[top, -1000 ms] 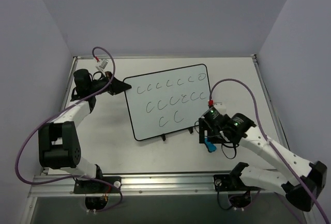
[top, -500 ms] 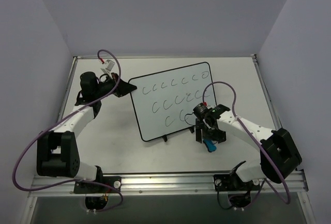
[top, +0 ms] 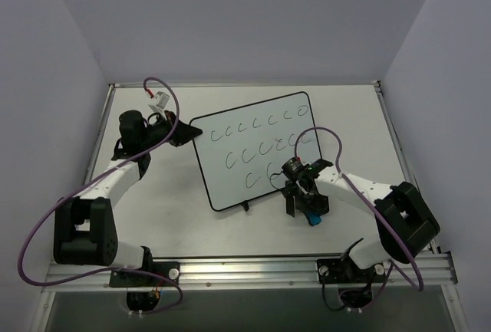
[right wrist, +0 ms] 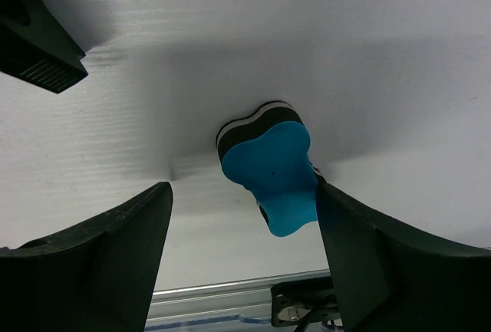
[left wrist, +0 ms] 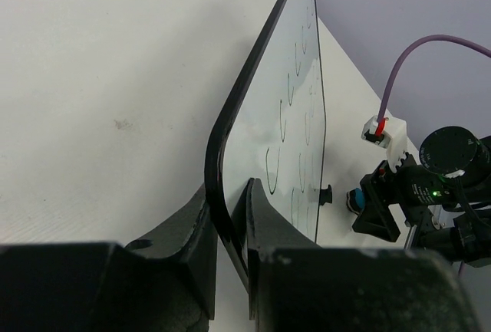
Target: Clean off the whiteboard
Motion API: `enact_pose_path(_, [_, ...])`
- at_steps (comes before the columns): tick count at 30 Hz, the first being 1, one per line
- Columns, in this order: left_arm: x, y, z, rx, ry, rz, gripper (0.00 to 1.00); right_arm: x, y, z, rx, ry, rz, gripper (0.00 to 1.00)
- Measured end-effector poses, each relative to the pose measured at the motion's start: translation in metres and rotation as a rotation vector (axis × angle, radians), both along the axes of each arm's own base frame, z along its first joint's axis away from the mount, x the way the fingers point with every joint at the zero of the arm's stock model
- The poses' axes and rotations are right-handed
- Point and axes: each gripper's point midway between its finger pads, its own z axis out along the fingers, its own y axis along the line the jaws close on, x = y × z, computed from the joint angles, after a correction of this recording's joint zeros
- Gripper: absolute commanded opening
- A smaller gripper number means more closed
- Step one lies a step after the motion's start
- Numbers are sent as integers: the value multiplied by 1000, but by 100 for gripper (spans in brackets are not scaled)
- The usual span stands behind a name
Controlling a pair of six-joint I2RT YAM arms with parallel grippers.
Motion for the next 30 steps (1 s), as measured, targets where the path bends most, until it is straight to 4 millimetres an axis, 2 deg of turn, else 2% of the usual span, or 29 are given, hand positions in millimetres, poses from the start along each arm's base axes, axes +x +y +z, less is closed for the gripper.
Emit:
enact_pose_path(10, [-1, -1, 2, 29, -37, 23, 2, 3, -6, 0, -36, -21, -24, 69])
enact_pose_path(15, [0, -1, 3, 43, -52, 30, 2, 11, 3, 16, 36, -98, -40, 68])
enact_pose_path(19, [0, -2, 3, 54, -62, 39, 2, 14, 2, 22, 46, -123, -54, 67])
enact_pose_path(30, [0, -4, 3, 71, -72, 53, 2, 3, -16, -6, -86, -5, -66, 67])
